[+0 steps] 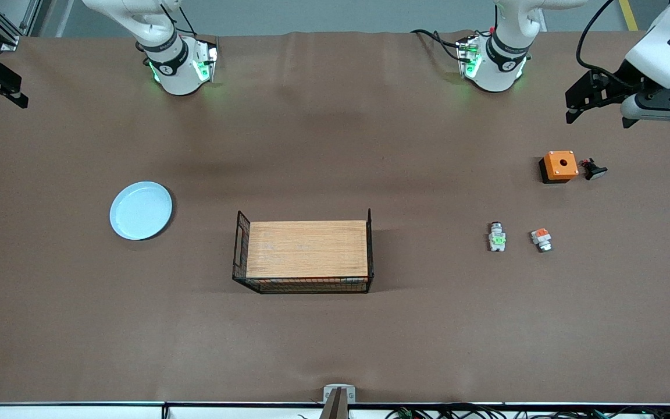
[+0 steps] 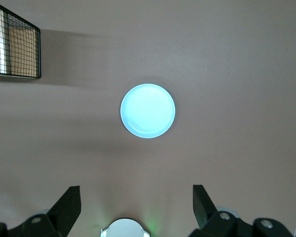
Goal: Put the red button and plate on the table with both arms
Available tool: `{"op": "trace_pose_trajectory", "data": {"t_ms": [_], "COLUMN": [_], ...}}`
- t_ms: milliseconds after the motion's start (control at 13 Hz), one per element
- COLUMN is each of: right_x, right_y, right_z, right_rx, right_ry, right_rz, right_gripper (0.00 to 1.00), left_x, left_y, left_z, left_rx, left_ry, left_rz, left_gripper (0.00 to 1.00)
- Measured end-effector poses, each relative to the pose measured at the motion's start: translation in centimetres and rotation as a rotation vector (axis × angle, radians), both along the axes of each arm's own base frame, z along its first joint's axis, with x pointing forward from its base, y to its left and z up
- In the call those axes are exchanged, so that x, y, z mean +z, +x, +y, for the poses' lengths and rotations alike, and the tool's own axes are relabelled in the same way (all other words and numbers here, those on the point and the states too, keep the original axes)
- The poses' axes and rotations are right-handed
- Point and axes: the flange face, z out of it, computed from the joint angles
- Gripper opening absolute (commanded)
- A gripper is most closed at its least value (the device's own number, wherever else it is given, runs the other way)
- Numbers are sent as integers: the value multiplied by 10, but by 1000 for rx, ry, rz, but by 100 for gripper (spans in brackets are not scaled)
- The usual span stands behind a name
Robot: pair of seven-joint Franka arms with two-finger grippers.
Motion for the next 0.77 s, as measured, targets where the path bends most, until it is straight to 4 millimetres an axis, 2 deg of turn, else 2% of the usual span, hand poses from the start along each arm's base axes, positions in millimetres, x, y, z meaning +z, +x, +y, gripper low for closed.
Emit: {"op": "trace_pose_trajectory", "data": {"t_ms": [230, 767], "right_x": [5, 4], "right_y": [0, 1], "right_z": [-1, -3], "right_rx": [-1, -5], "right_ry": [-1, -5], "right_rz": [-12, -10], "right_gripper": [100, 100], "left_x": [0, -1], "left_y": [0, 0], "left_z": [0, 0], "left_rx": [0, 0], "left_ry": [0, 0], "left_rz": [0, 1], "left_gripper": [100, 100]}}
